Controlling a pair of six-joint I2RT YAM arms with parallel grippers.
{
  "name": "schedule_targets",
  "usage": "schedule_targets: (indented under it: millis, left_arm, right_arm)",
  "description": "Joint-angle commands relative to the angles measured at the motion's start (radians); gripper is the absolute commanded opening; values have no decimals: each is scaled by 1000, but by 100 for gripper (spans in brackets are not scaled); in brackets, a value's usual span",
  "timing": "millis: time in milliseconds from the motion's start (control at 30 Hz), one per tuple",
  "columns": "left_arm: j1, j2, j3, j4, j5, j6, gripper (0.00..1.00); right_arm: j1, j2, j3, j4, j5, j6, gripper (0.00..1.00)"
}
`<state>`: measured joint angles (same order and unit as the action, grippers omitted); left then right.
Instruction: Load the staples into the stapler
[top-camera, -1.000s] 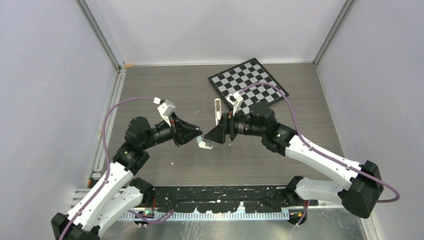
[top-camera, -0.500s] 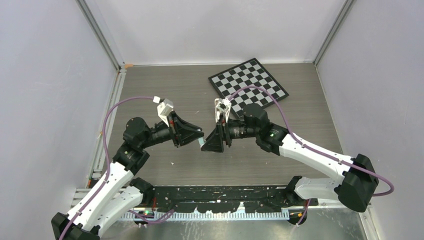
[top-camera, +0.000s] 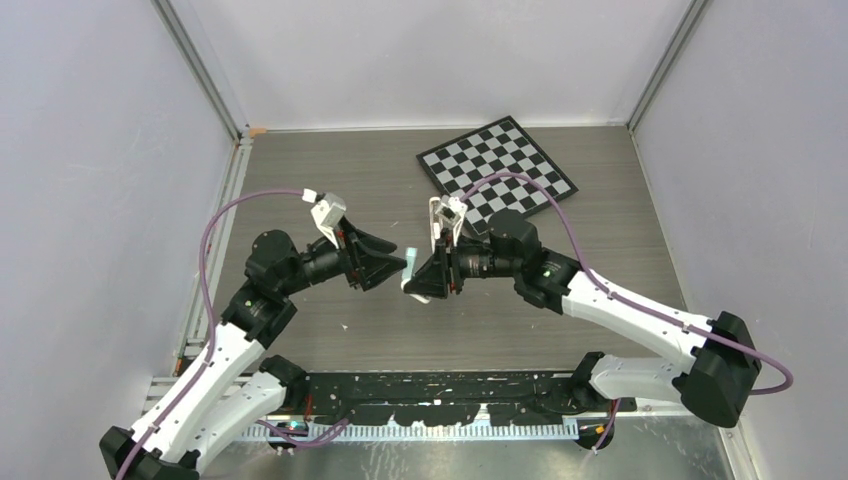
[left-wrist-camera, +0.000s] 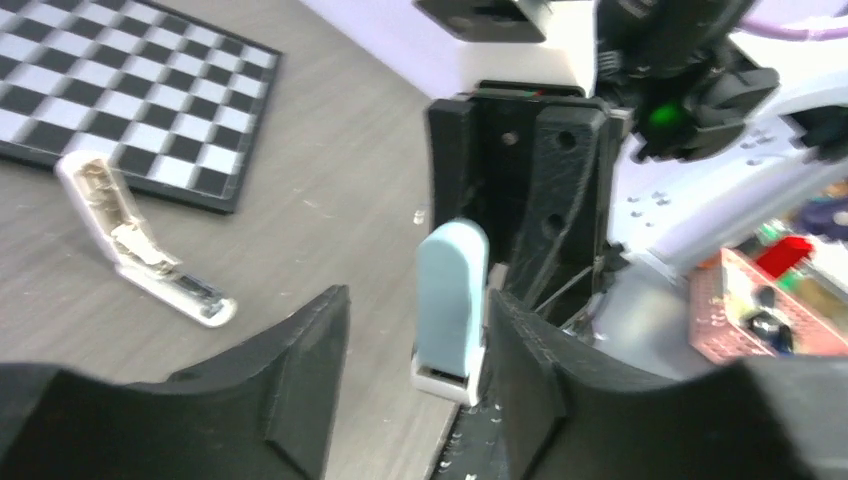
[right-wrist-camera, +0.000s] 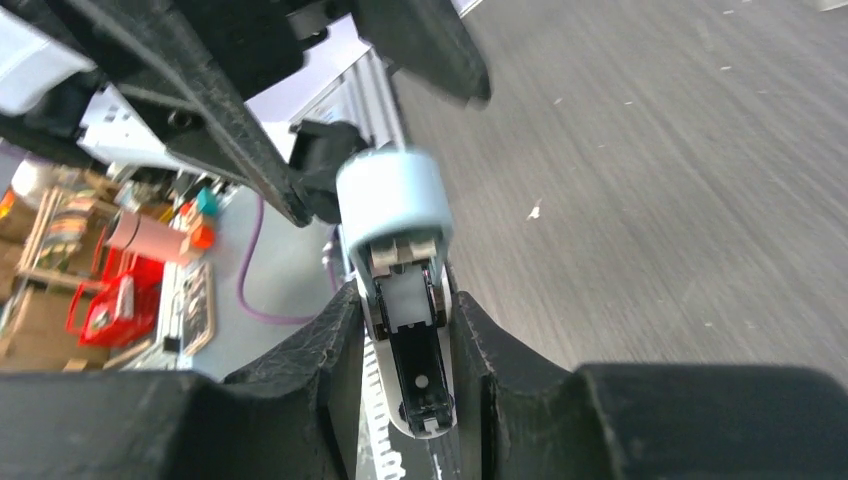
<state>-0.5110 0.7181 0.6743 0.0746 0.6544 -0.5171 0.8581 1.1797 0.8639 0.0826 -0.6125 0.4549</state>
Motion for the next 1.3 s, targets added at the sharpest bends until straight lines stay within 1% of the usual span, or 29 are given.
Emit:
schedule_targets:
  millis: [0, 67, 167, 233, 267, 400, 467, 533, 667, 800, 1067, 1200, 1267]
  left_arm:
    - [3, -38, 72, -171, -205, 170, 63]
    - [3, -52, 86, -226, -290, 218, 73]
    - [4, -67, 98, -298, -392, 289, 80]
    - [3, -75, 100, -341, -457, 331, 95]
    - [3, -79, 99, -363, -491, 348, 99]
    - [3, -84, 97, -447, -602, 401, 100]
    - [3, -89, 90, -476, -633, 423, 100]
    - [2, -102, 74, -489, -647, 439, 100]
    - [4, -144, 23, -462, -722, 425, 100]
    - [3, -151, 12, -463, -737, 425, 100]
    - [3, -161, 4, -465, -783, 435, 100]
    - [2, -170, -5, -460, -812, 442, 100]
    - [2, -163, -3, -461, -827, 445, 100]
  right_arm:
    - [-4, -43, -18, 38, 170, 32, 18]
    - [-4, -33, -20, 23, 234, 37, 18]
    - [-4, -10, -17, -13, 347, 47, 18]
    - [-4, 0, -18, -37, 467, 58, 18]
    - [-4, 6, -17, -58, 536, 61, 18]
    - [-5, 58, 3, -226, 915, 101, 18]
    - [-16, 96, 5, -290, 1069, 129, 18]
    - [-28, 144, -2, -309, 1117, 147, 18]
    - [-34, 242, -6, -301, 1169, 167, 19]
    - [-39, 348, 23, -322, 1265, 216, 19]
    - [-64, 525, 58, -284, 1304, 294, 20]
    - [-65, 559, 61, -279, 1309, 314, 24]
    - [-65, 567, 65, -291, 1315, 327, 30]
